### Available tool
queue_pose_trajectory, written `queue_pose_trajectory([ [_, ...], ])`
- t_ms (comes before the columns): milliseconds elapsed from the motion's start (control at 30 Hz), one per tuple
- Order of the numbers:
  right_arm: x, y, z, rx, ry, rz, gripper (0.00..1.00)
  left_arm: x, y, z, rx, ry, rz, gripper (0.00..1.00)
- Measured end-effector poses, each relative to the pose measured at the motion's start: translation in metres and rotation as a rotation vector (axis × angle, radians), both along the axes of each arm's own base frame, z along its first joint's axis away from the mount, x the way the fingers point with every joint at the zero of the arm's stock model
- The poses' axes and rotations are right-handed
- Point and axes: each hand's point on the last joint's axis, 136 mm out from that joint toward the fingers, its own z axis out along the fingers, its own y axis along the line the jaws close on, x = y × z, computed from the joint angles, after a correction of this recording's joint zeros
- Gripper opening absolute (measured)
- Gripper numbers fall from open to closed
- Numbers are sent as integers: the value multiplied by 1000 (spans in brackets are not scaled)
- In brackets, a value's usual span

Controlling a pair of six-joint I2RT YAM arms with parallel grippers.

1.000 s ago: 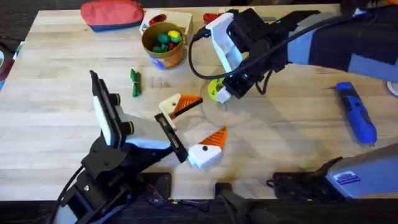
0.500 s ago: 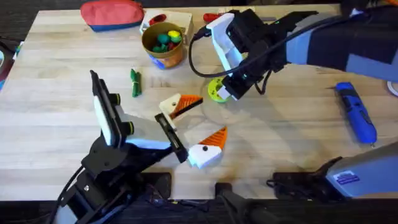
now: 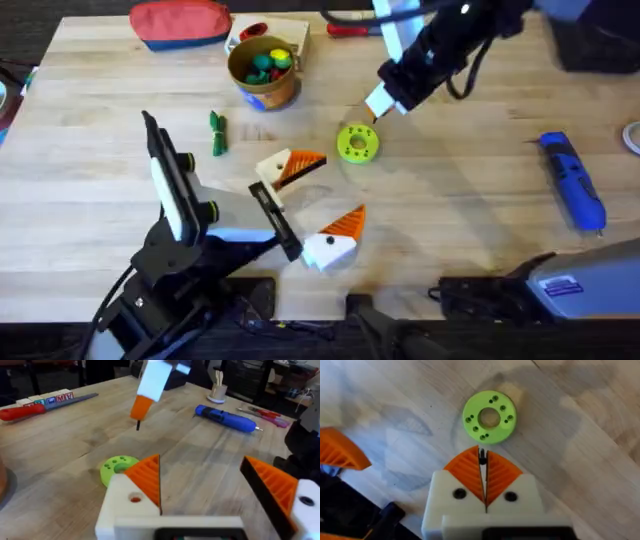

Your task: Pick up the gripper from the table and insert it into the empty holder that is missing its gripper. Then pick up a screw, insert it into the mounting hole, and use the screwdriver to tighten it. Finally, clean up the table by picking up the vegetable and placing it into the bucket.

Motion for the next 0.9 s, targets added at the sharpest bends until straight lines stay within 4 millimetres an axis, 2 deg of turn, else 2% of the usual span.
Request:
queue_pose_trajectory([
  [100, -9, 4, 25, -1, 2, 22, 3, 0, 0, 0, 6, -9, -1, 988],
  [233, -23, 20, 56, 11, -18, 82, 3, 0, 0, 0, 10, -16, -2, 987],
  [433, -39, 73, 92, 117, -119, 219, 3, 0, 0, 0, 12, -18, -2, 988],
  [600, -66, 107, 96, 169, -112, 299, 3, 0, 0, 0, 11, -18, -2, 988],
  [700, -80, 119, 94, 175, -90, 325, 3, 0, 0, 0, 11, -18, -2, 989],
  [900, -96, 135, 84, 167, -53, 364, 3, 0, 0, 0, 11, -18, -2, 988],
])
